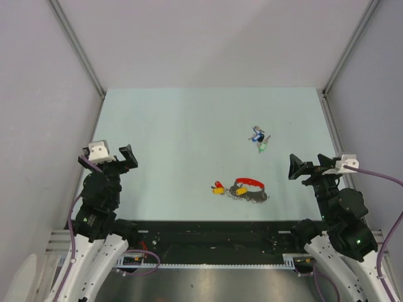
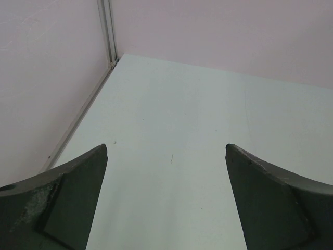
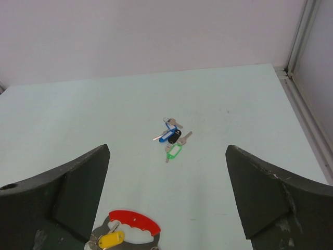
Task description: Put the keys on the keyring
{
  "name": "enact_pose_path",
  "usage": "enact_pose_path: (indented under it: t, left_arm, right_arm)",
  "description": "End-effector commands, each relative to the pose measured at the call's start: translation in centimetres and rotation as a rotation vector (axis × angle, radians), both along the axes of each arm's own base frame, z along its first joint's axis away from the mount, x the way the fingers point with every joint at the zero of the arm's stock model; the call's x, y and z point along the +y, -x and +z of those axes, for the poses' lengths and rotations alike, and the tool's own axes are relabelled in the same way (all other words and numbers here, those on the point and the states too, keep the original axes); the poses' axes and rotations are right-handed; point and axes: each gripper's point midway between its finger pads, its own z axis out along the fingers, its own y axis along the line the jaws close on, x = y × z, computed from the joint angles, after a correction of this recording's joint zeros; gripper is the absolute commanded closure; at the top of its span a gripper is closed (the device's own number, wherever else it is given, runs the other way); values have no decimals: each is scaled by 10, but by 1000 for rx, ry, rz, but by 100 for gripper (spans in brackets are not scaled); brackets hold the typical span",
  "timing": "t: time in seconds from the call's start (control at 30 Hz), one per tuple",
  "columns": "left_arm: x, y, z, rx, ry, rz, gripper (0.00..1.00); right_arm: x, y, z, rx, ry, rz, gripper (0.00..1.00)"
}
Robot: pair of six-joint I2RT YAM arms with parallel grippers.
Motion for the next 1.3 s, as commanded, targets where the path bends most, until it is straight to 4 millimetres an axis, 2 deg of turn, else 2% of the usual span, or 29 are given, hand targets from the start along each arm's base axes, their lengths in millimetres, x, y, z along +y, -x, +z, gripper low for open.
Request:
enact_pose_path:
  t: [0.0,0.27,0.3,0.37,0.4,0.47,0.5,0.6,0.63,0.67,0.7,0.73,0.83,0.87,0.9,0.97,1.2,1.27]
  left_arm:
    - [1,-6,3,-6,-33,5,0]
    - [8,-6,0,-5,-31,50,0]
    - [7,-6,-1,-5,-29,47,0]
    - [6,-6,-1,-8,-29,36,0]
    - [5,-7,-1,-7,-28,33,0]
    - [3,-7,1,-10,-25,24,0]
    - [2,-7,1,-10,-22,19,0]
    - [-2,-7,2,-15,-14,-4,0]
    - [-2,-7,3,-16,-11,-7,0]
    - [-2,-7,3,-12,-10,-8,0]
    - [-2,-7,3,-10,-10,-8,0]
    - [-2,-7,3,-7,-9,-8,0]
    - [-1,-6,3,6,-11,1,0]
    - [-1,-7,2,10,-11,3,0]
    - [-1,-7,2,12,-12,1,0]
    - [-2,-7,1,14,-11,-5,0]
    - [-5,-7,2,14,-8,-23,0]
    - [-6,-7,2,14,-8,-29,0]
  right_arm:
    - [-1,3,9,-46,-30,7,0]
    - [19,-4,-1,36,-45,83,0]
    - [22,-9,-12,92,-36,84,0]
    - [31,-13,-20,162,-70,99,0]
    - [41,-19,-39,257,-51,125,0]
    - [54,-23,-59,363,-86,147,0]
    - [64,-25,-81,466,-71,175,0]
    - [86,-22,-110,616,-70,260,0]
    - [94,-24,-129,701,-51,279,0]
    - [98,-23,-138,750,-47,291,0]
    - [108,-15,-150,824,-52,349,0]
    - [115,-11,-171,922,-36,364,0]
    - [127,-2,-198,1038,12,369,0]
    - [141,9,-211,1078,79,405,0]
    - [140,4,-216,1066,102,353,0]
    - [155,12,-229,1092,152,372,0]
    - [167,6,-266,1124,213,319,13]
    - [174,5,-269,1118,210,339,15]
